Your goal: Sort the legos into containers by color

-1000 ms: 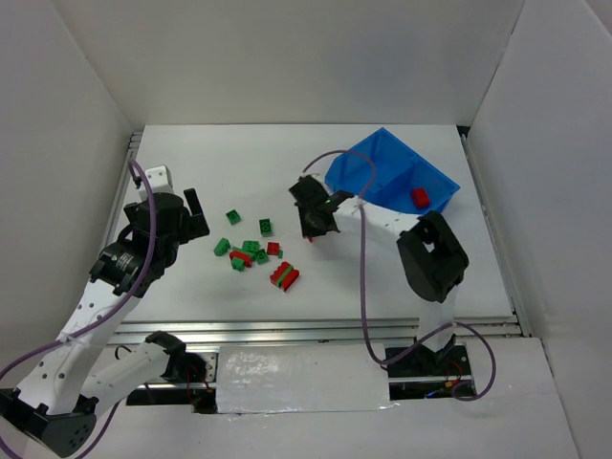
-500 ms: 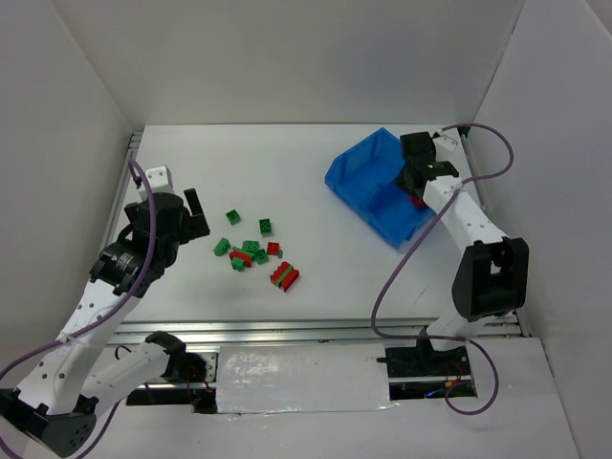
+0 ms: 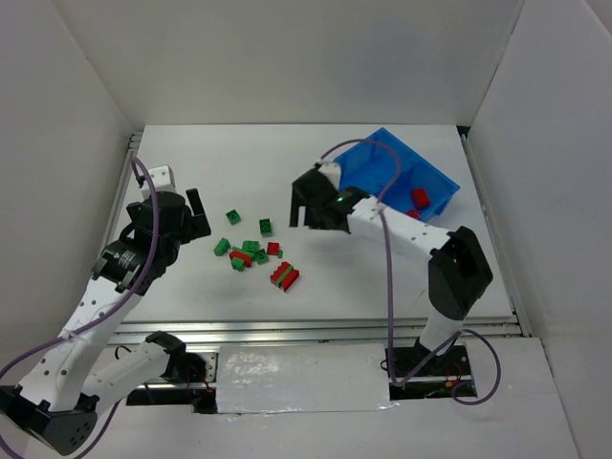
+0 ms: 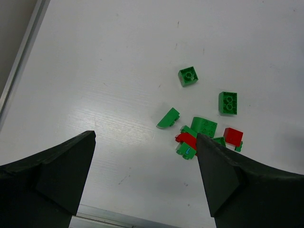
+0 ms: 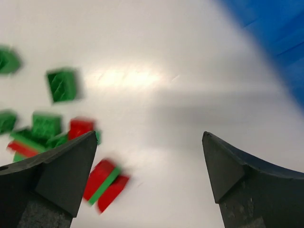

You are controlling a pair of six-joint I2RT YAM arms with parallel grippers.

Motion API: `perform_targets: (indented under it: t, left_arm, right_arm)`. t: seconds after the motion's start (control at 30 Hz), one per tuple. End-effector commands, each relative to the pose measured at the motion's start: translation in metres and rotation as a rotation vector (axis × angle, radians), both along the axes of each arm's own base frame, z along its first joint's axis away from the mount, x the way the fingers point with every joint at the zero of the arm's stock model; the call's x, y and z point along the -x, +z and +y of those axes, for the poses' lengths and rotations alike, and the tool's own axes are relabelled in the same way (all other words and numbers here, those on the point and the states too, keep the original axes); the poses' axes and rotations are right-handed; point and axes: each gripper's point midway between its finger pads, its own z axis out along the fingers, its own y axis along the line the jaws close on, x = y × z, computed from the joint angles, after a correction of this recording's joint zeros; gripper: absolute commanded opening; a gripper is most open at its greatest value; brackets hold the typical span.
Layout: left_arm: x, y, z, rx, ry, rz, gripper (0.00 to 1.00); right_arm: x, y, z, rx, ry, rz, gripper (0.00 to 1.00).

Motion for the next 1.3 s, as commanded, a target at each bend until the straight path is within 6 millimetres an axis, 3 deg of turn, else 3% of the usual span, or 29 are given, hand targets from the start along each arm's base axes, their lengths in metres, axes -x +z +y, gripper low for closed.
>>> perform_targets:
  t: [0.0,0.07,0.17,0.27,0.37,0.53,0.63,0.8,1.27]
  left_arm:
    - [-0.005,0.006,-0.001,-0.003,-0.012,-0.027,1.00]
    - [-0.005,0.007,-0.001,0.000,-0.012,-0.031,1.00]
    - [-0.005,0.007,-0.002,0.004,-0.019,-0.033,0.99]
    - [-0.003,0.009,-0.002,0.005,-0.021,-0.037,0.99]
    - [-0.003,0.010,-0.002,0.008,-0.022,-0.043,1.00]
    - [-0.002,0.010,-0.001,0.009,-0.022,-0.044,1.00]
    - [-0.002,0.011,-0.002,0.010,-0.023,-0.047,0.99]
    - [-0.001,0.012,-0.002,0.012,-0.029,-0.051,1.00]
    - [-0.001,0.013,-0.004,0.018,-0.043,-0.056,0.99]
  right_arm:
    - [0.045,-0.023,0.041,0.006,-0.112,0.066,1.00]
    - [0.057,-0.027,0.050,-0.026,-0.215,0.041,1.00]
    - [0.073,-0.044,0.077,-0.072,-0.199,0.072,1.00]
    - [0.068,-0.060,0.097,-0.057,-0.122,0.093,0.99]
    - [0.056,-0.059,0.113,-0.011,0.012,0.052,0.96]
    - [0.038,-0.049,0.123,-0.043,0.056,0.033,0.92]
    - [0.036,-0.054,0.133,-0.040,0.072,0.057,0.85]
    - [0.036,-0.075,0.147,-0.032,0.096,0.110,0.79]
    - [0.029,-0.102,0.161,-0.003,0.106,0.155,0.66]
